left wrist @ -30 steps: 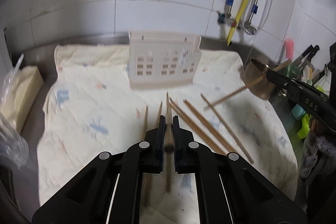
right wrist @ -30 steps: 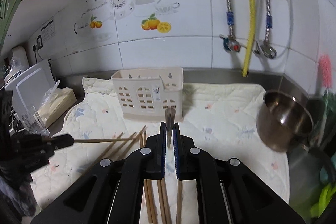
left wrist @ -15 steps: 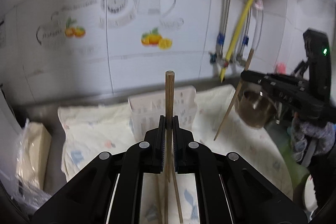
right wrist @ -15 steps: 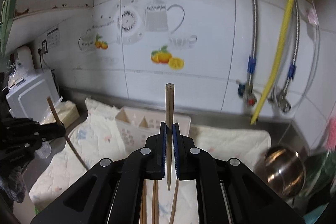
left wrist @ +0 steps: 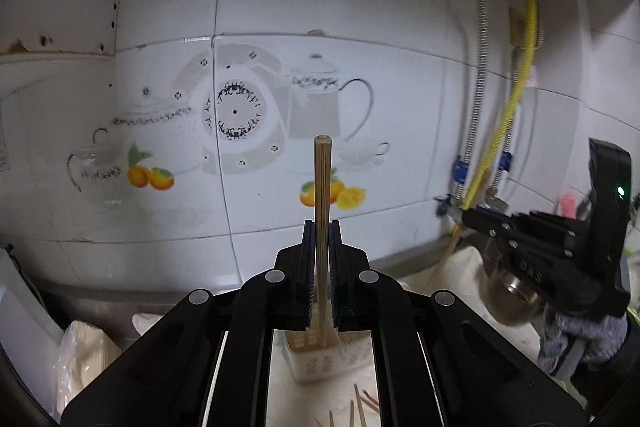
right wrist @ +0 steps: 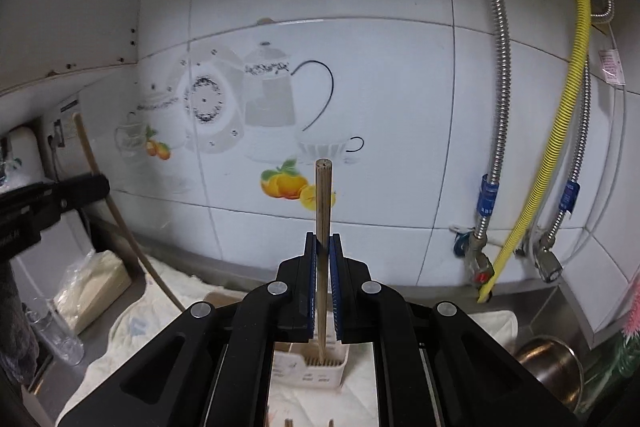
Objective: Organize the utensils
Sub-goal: 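Lift the left tool's chopstick into the white holder while the right tool inserts its own, then open both tools to release the chopsticks standing in the holder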
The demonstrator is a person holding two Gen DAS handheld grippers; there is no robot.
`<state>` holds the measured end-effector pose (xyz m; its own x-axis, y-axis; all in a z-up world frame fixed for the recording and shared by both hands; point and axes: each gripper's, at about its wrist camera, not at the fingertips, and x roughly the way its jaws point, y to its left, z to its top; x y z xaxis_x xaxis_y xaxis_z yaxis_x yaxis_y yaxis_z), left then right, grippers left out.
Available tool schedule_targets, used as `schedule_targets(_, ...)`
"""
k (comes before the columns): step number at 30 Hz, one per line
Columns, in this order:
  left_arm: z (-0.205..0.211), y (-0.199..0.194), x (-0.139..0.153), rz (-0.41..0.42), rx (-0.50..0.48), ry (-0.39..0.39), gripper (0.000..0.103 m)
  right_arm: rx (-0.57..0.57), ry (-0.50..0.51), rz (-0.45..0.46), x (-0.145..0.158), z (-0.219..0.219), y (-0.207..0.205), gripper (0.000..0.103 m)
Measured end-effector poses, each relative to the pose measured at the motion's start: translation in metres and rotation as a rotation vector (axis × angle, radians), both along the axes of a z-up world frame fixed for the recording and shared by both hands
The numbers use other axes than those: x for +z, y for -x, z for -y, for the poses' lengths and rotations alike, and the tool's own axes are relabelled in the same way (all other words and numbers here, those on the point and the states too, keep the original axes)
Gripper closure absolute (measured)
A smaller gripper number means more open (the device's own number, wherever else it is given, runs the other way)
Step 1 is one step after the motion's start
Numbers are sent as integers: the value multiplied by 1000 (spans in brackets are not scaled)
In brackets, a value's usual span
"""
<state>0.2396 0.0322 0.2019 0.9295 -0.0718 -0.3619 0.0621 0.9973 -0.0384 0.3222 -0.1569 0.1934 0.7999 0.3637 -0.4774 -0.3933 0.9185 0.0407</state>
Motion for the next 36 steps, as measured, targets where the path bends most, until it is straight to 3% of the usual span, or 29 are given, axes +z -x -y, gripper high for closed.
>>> schedule_targets(16,-40,-60,-87,-156,64,80,98,0,3,-96,-62,-3,-28,97)
schedule_targets(27,-36,-57,-93,-188,46,82,94,-23,6,-115,-69,6,-27,93)
schedule_targets(29,-36,-53,-88,-181,43,85,90,-31,13,-96,-64,9,-22,89)
schedule_targets(31,-36,-46,-82,-166,54,88,66,-42,19,-65,-57,11,-14,83)
schedule_targets(36,-37,-13,-68,-114,45,95,64,-48,12,-18,-42,19,13,71)
